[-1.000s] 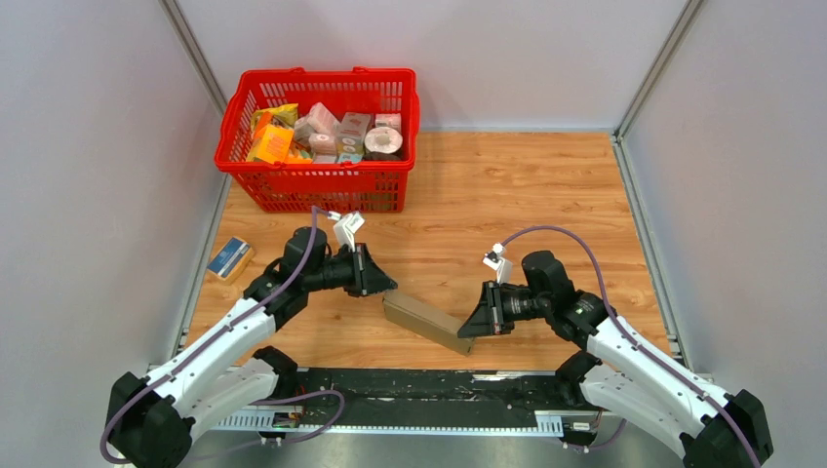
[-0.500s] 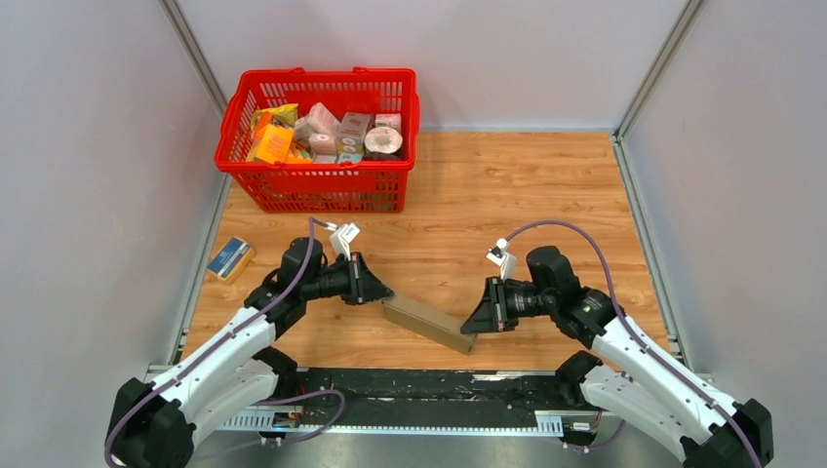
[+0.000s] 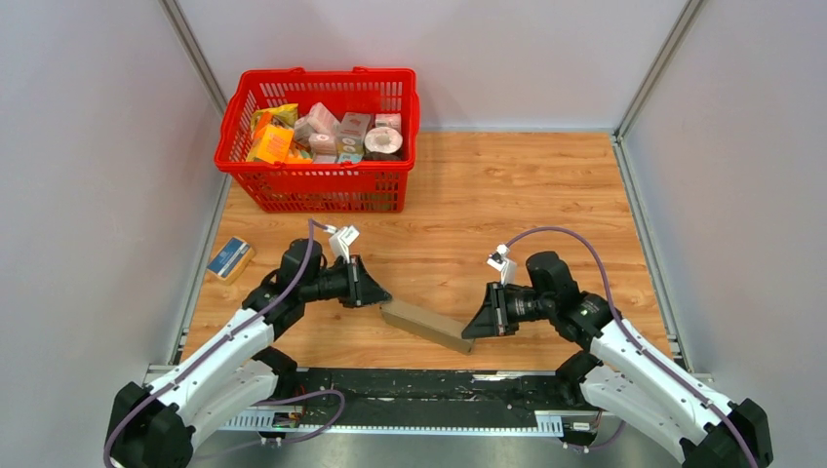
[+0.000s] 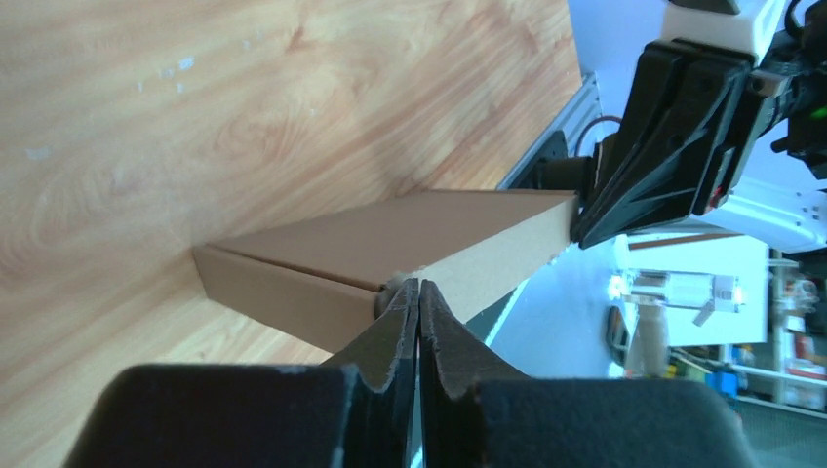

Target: Fold the paper box

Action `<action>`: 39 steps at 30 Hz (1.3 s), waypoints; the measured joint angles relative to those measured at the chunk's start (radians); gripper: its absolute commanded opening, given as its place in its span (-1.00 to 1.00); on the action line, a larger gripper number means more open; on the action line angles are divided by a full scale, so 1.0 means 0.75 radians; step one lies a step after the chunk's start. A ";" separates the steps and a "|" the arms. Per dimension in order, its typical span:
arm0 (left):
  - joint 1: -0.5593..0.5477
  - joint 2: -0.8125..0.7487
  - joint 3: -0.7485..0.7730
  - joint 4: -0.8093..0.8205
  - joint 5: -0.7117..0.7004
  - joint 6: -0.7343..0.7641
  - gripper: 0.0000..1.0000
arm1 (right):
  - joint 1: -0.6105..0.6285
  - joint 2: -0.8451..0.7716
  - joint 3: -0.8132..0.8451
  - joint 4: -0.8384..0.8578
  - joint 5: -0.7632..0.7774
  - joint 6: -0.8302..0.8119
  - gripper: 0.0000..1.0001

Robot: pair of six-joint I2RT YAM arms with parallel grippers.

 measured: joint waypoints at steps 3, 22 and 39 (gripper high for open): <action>0.002 -0.009 -0.090 0.057 0.023 -0.025 -0.90 | -0.002 0.006 0.001 -0.001 -0.003 -0.002 -0.83; 0.002 -0.211 -0.375 0.401 0.021 -0.219 -0.89 | -0.003 0.130 -0.051 0.138 -0.133 0.045 -0.64; -0.012 -0.436 -0.232 -0.102 -0.104 -0.095 -0.43 | 0.069 0.074 -0.045 0.121 -0.072 -0.020 -0.45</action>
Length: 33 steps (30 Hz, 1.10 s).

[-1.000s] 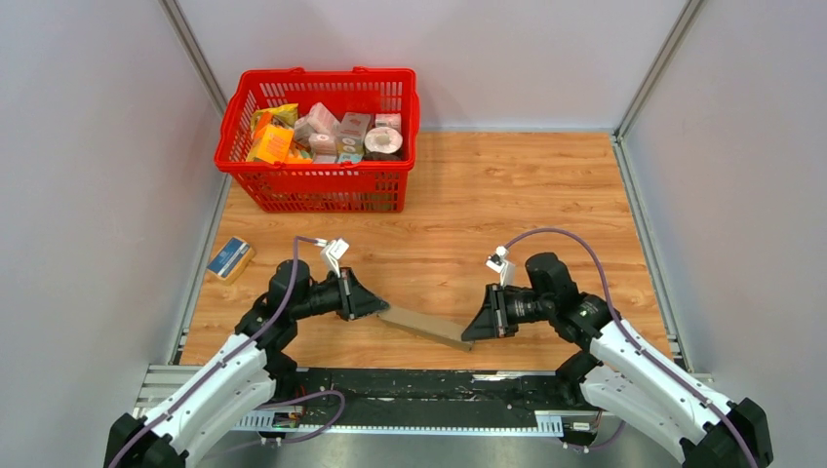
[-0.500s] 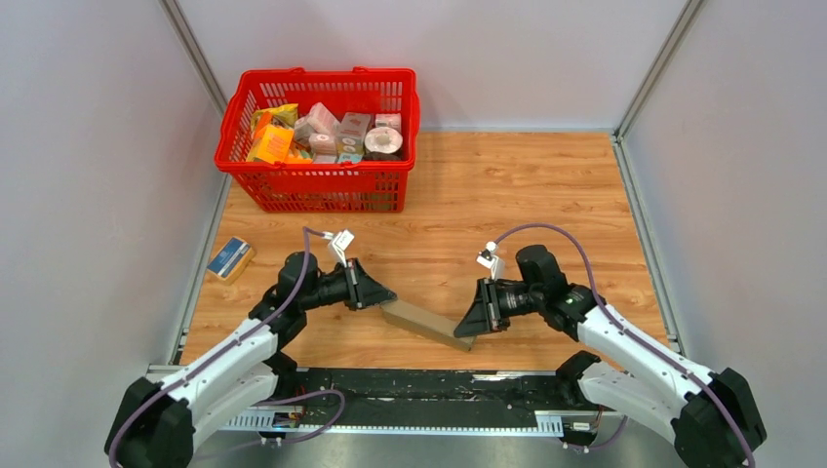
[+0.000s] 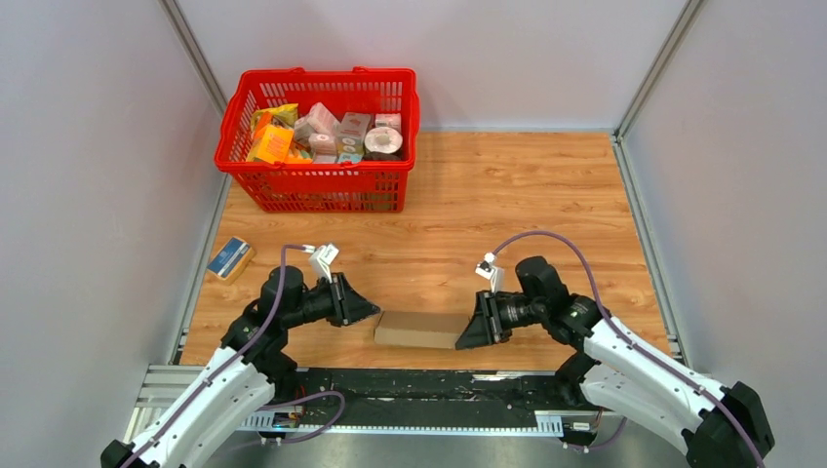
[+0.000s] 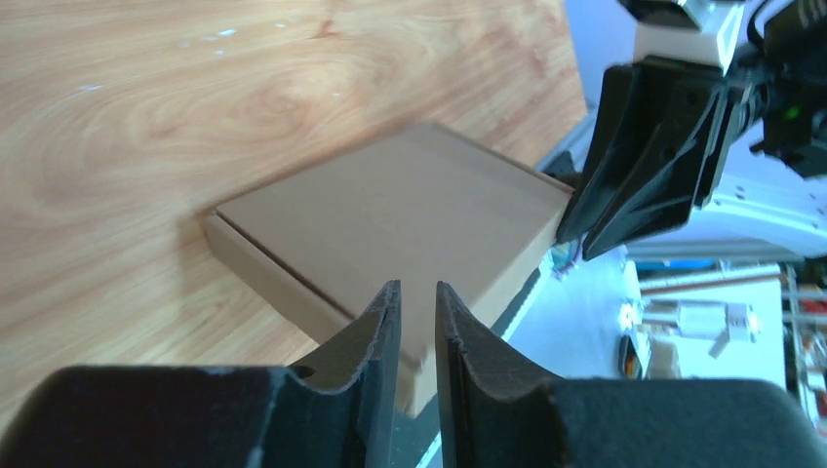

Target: Fold the paper box

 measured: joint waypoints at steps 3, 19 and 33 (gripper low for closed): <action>0.004 -0.035 0.054 -0.181 -0.085 0.036 -0.35 | 0.041 0.032 -0.064 0.017 0.061 0.019 -0.53; 0.001 0.238 0.056 -0.391 -0.247 0.044 0.23 | -0.095 0.321 0.112 -0.079 0.502 -0.013 0.57; -0.268 0.808 0.005 0.163 -0.228 -0.217 -0.02 | -0.124 0.490 0.111 -0.018 0.483 -0.036 0.01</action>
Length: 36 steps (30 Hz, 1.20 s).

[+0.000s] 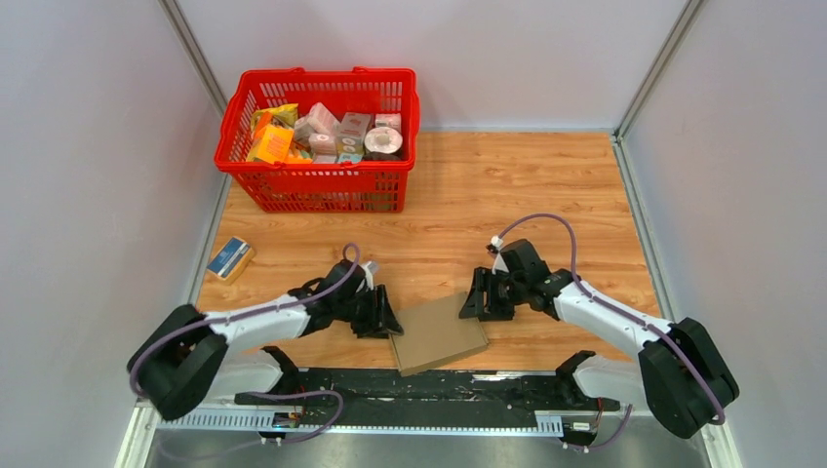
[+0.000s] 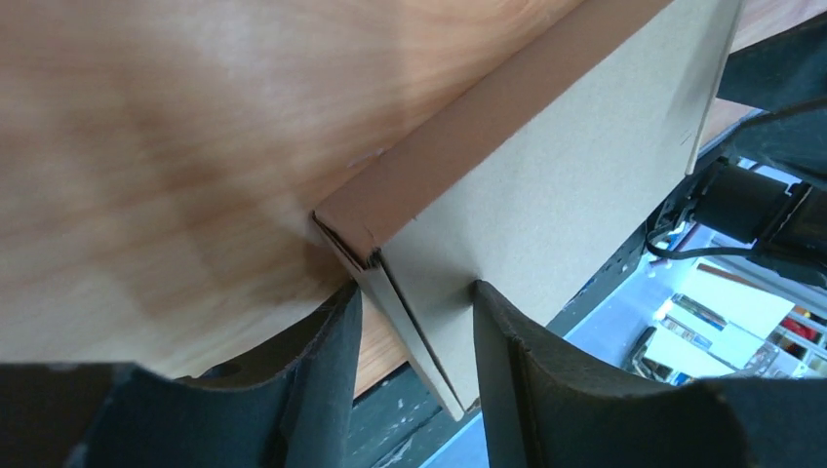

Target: Fold the paper box

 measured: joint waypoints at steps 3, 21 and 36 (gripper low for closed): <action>-0.016 0.225 0.115 0.057 0.047 -0.007 -0.09 | -0.022 0.010 -0.004 0.003 0.074 0.011 -0.06; -0.022 0.399 0.386 0.082 -0.144 0.114 0.32 | -0.179 0.312 0.221 0.010 0.220 -0.157 0.08; 0.551 -0.342 0.698 -0.849 -0.513 0.484 0.53 | 0.309 0.630 0.185 0.717 0.189 0.669 0.07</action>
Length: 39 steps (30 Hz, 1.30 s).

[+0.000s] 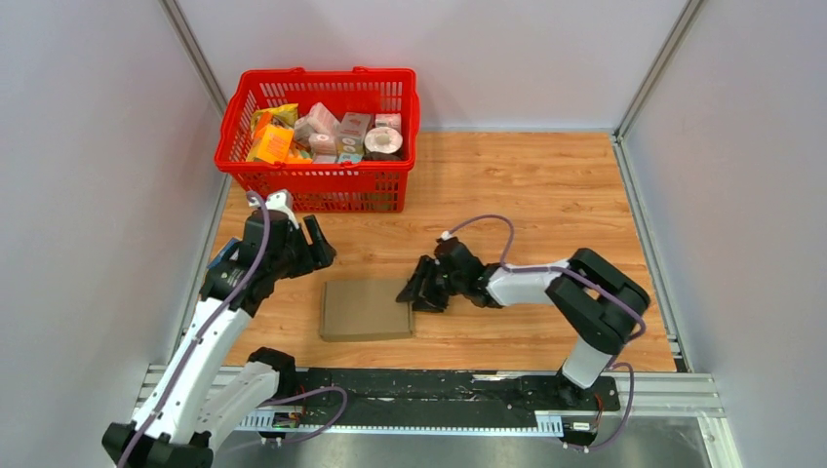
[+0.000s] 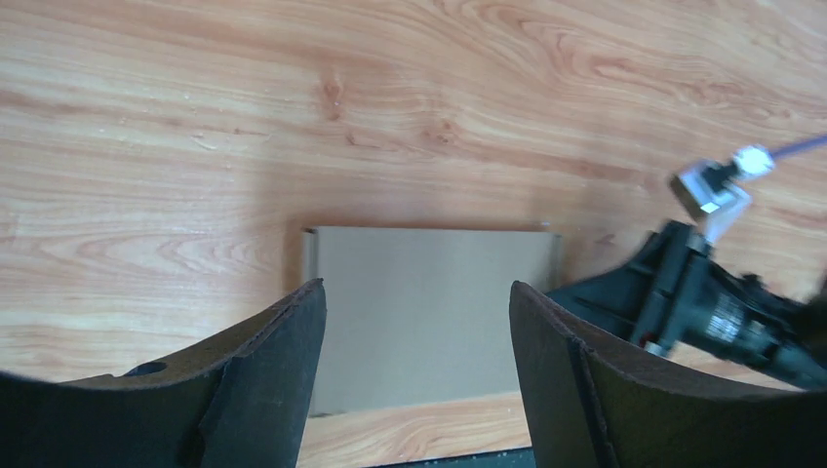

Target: Fold the paper box

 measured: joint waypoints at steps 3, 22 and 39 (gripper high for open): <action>0.004 -0.094 0.049 -0.082 -0.018 0.034 0.48 | 0.096 0.161 0.212 0.009 0.006 0.049 0.09; 0.004 -0.326 0.049 -0.318 0.148 0.056 0.40 | 0.275 0.463 0.574 0.048 0.028 0.013 -0.03; 0.004 -0.440 0.057 -0.377 0.199 0.067 0.50 | 0.464 0.567 0.811 -0.085 0.167 -0.040 0.14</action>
